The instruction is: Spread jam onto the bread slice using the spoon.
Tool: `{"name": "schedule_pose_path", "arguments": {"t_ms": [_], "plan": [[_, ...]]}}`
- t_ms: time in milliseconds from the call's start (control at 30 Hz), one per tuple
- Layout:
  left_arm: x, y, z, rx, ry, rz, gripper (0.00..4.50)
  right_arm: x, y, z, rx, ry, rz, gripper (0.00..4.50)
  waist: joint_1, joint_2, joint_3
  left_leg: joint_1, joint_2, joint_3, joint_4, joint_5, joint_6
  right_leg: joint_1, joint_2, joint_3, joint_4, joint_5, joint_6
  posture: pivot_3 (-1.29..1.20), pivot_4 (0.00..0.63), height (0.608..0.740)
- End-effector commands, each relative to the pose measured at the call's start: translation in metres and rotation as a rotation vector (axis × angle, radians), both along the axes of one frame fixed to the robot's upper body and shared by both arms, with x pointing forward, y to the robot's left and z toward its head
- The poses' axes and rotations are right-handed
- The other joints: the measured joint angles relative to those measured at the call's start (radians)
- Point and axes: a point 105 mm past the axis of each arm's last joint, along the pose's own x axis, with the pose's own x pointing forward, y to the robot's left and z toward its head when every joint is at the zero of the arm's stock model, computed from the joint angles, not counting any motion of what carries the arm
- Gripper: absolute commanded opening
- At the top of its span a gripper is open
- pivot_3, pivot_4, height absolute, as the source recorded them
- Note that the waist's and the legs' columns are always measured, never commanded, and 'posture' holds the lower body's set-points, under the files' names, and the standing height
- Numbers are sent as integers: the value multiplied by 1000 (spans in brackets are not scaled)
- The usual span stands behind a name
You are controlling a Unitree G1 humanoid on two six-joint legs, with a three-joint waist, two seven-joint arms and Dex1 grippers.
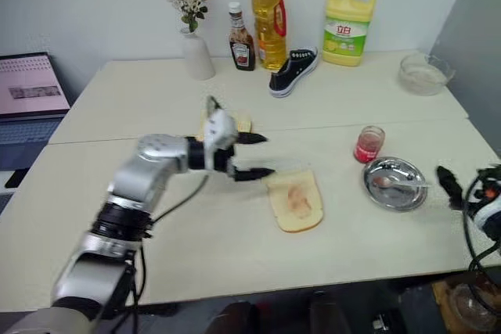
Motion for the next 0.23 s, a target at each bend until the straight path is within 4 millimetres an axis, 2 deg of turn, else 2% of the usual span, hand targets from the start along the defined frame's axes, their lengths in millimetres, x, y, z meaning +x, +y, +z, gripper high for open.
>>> {"name": "schedule_pose_path", "arguments": {"t_ms": [33, 100, 233], "plan": [[-6, 39, 5, 43, 48, 37, 4500, -23, 57, 1, -63, 110, 359, 4479, 2, -1, 1, 0, 0, -1, 0, 0, 0, 0, 0, -1, 0, 0, 0, 0, 150, 740], [-14, 50, 2, 60, 81, 33, 4500, -30, 69, 1, -83, 145, 442, 4479, 5, -2, 1, -1, 2, -2, -1, 0, 0, 0, 0, -2, -1, 0, 0, 0, 150, 740], [-21, 56, -5, 83, 86, 35, 4500, -30, 78, -1, -107, 155, 493, 4479, 26, -6, 4, -2, 1, -3, 1, 0, 0, 0, -7, -1, -2, 1, -2, 0, 150, 740]]}}
